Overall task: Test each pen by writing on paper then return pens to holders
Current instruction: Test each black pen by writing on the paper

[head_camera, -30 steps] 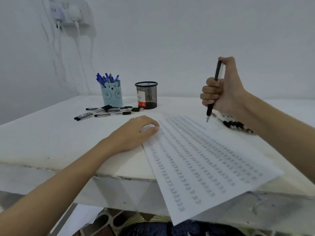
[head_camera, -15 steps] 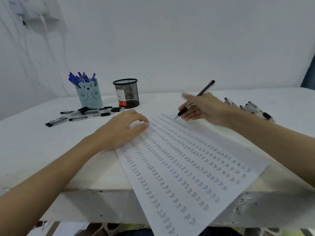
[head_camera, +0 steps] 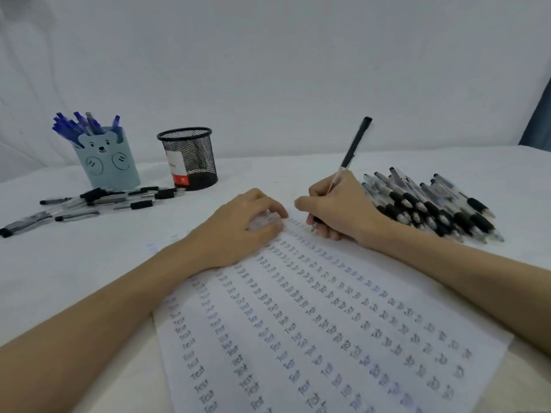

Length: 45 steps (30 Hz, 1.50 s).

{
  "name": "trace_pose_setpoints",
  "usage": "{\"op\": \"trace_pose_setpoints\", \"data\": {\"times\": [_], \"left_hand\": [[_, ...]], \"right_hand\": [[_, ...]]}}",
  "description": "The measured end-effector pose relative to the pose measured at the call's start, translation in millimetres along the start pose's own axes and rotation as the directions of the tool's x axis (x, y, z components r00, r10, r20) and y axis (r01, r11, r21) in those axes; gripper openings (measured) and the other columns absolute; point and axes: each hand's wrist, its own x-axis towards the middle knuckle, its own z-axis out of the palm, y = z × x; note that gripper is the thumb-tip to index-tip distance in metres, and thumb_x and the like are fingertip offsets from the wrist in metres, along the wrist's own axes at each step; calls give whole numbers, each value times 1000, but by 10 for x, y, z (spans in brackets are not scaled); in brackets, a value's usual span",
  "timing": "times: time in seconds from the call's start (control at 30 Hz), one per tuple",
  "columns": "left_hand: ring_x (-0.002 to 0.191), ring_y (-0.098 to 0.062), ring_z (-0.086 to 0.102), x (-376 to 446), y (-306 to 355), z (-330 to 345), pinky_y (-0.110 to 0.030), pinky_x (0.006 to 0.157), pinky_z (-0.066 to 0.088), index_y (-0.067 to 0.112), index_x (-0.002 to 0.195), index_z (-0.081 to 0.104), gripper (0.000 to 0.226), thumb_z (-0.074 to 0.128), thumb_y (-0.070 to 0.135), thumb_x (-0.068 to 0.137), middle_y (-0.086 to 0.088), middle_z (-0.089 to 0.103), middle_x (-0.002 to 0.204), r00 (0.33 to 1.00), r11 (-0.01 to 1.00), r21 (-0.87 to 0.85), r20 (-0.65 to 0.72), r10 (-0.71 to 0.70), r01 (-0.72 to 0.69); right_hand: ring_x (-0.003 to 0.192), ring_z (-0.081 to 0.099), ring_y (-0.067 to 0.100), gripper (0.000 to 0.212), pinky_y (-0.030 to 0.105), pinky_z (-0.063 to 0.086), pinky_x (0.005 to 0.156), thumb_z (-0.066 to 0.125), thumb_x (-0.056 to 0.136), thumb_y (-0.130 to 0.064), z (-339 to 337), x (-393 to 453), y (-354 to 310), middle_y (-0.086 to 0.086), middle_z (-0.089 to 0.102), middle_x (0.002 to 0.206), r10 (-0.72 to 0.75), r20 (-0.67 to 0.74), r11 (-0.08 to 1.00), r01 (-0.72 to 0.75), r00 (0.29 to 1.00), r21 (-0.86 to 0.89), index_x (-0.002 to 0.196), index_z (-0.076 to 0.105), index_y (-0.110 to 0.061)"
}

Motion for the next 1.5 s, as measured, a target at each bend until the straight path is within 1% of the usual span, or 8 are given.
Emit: {"op": "trace_pose_setpoints", "data": {"times": [0.17,0.37,0.43,0.6,0.83,0.93,1.07,1.5], "left_hand": [[99,-2,48,9,-14,19,-28,90,40,35,111,58,36,42,51,82,15,47,105,1000,1000,-4,0,-13,13],[105,-5,46,2,-11,21,-35,97,39,37,112,56,38,40,52,81,13,46,110,999,999,-6,18,-36,36],[105,-5,46,-1,-7,23,-35,97,39,38,111,56,37,40,52,81,14,46,110,999,999,-7,21,-40,41],[104,-4,45,-1,2,17,-32,97,38,37,112,55,39,39,52,80,14,45,110,998,998,-5,34,-59,59],[105,-4,45,-5,1,13,-33,98,38,39,112,55,38,38,53,81,15,44,110,997,998,-6,42,-63,63],[104,-3,44,-2,2,11,-32,97,37,40,112,54,38,38,53,80,15,44,109,997,998,-2,43,-62,62],[105,-4,45,0,-2,16,-31,97,37,40,111,54,38,38,53,80,17,43,107,997,998,-1,38,-61,61],[107,-4,45,0,-10,25,-33,98,37,38,112,56,39,39,53,80,15,46,109,998,998,-14,23,-58,58]], "right_hand": [[27,39,15,38,17,26,32,51,73,7,2,-28,18,17,48,46,-24,-25,999,23,999,-48,41,35,-6],[32,43,18,40,16,26,33,51,73,5,16,-33,30,4,42,34,-33,9,994,34,999,-108,41,32,-10],[35,45,21,43,14,26,33,51,74,5,18,-29,22,3,38,34,-39,-4,992,38,999,-121,41,29,-12],[30,41,18,43,15,26,32,51,74,5,15,-33,9,1,42,32,-32,1,993,32,999,-113,40,29,-12],[28,37,18,45,13,23,32,50,75,5,8,-40,-6,3,43,34,-24,-10,993,23,1000,-116,39,29,-12],[27,39,14,44,13,22,32,50,75,5,15,-40,-3,9,40,40,-36,-13,990,34,999,-134,41,27,-12],[26,37,14,45,13,24,33,50,74,3,19,-33,-3,4,42,36,-24,-10,990,22,1000,-143,40,27,-14],[22,37,8,44,12,22,33,49,75,5,22,-26,0,15,43,52,-16,-47,989,9,999,-147,43,26,-12]]}}
